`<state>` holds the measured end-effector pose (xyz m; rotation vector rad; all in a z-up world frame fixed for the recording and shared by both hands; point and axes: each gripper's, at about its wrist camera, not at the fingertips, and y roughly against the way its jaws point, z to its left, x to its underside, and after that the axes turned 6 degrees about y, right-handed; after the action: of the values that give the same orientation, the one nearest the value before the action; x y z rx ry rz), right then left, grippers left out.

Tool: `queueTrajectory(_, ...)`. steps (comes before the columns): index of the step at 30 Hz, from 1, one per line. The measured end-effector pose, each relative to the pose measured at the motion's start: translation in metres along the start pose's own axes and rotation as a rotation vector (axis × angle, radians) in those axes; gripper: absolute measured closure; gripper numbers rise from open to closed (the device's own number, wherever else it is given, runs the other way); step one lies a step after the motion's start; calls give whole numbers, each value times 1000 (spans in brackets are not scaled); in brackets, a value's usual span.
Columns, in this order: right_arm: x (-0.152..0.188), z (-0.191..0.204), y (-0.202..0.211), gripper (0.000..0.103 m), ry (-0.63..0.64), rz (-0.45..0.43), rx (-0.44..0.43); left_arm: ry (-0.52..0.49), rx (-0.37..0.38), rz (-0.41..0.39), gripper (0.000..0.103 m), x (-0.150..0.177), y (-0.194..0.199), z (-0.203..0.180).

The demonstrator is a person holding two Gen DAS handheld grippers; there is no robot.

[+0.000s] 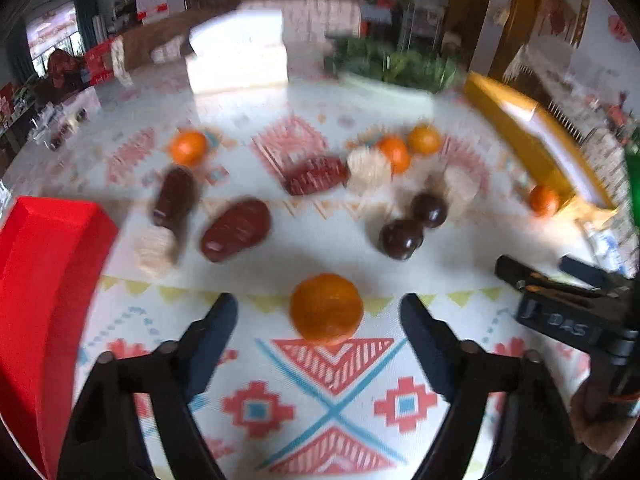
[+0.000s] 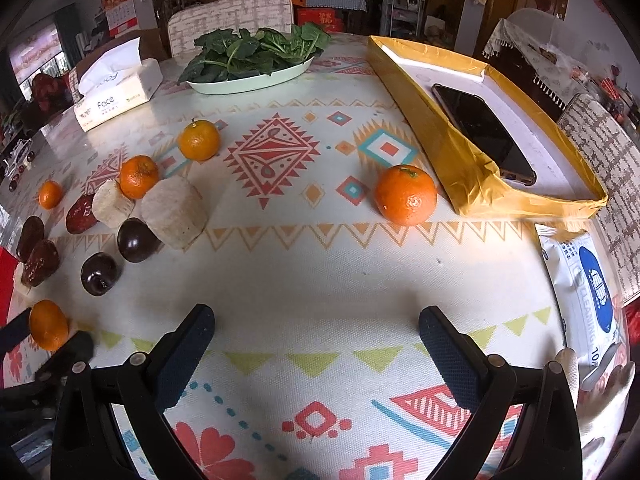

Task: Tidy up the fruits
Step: 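Grasp a beige round cake with the right tool while the left tool grasps a tangerine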

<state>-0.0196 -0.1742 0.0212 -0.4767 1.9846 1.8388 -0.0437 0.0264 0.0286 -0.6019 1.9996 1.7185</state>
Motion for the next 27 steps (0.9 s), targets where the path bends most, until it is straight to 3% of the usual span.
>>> queueTrajectory(2,3,1,10,12,9,-23,-7,18,19,-94,23,0,29,16)
queueTrajectory(6,24,8,69,12,56,-213,-50,26,40,-255,21,8,79,54)
queueTrajectory(7,33,9,82,4,77,-256,-69,20,17,-257,21,10,83,63)
queueTrajectory(9,48,10,92,0,105,-257,-132,22,-55,-233,21,14,86,80)
queueTrajectory(11,64,11,93,0,123,-196,-201,34,-38,-224,22,18,85,93)
queueTrajectory(12,70,11,92,1,122,-180,-226,37,5,-214,25,21,84,98)
queueTrajectory(15,87,13,89,12,118,-144,-279,10,102,-166,45,25,78,93)
queueTrajectory(17,95,16,86,18,111,-118,-317,-47,149,-145,46,26,70,74)
queueTrajectory(21,98,27,77,29,134,-86,-317,-166,164,-131,46,27,53,30)
queueTrajectory(27,101,28,77,41,158,-73,-305,-217,180,-55,46,14,14,2)
